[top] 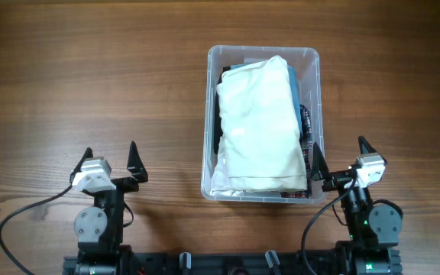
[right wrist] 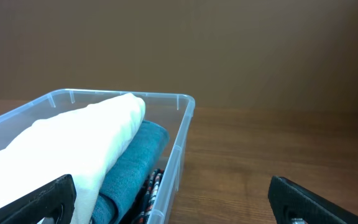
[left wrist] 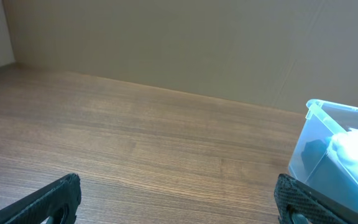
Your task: Pack container
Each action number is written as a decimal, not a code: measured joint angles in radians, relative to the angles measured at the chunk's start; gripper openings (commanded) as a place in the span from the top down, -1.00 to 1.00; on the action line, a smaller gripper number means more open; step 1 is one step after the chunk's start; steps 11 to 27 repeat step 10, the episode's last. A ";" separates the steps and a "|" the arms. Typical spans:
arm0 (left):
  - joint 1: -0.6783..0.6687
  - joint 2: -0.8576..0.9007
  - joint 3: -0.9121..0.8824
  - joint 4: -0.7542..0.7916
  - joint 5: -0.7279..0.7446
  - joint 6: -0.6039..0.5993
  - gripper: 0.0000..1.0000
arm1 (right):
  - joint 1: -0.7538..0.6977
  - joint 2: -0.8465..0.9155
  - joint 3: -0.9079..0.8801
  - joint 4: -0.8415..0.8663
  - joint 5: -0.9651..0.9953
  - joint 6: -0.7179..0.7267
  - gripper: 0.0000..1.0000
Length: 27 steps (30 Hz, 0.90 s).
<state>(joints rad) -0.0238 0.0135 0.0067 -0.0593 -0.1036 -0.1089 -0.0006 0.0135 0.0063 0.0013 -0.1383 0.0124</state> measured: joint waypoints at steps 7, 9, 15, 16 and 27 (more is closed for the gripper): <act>0.000 0.000 0.000 0.000 0.000 0.000 -1.00 | 0.000 0.000 0.000 0.000 0.000 0.000 -0.99; 0.000 0.000 0.000 0.000 0.000 0.000 -0.99 | 0.000 0.000 0.000 0.000 0.000 0.000 -0.99; 0.000 0.000 0.000 0.000 0.000 0.000 -1.00 | 0.000 0.000 0.000 0.000 0.000 0.000 -0.99; 0.000 0.000 0.000 0.000 0.000 0.000 -1.00 | 0.000 0.000 0.000 0.000 0.000 0.000 -0.99; 0.000 0.000 0.000 0.000 0.000 0.000 -1.00 | 0.000 0.000 0.000 0.000 0.000 0.000 -0.99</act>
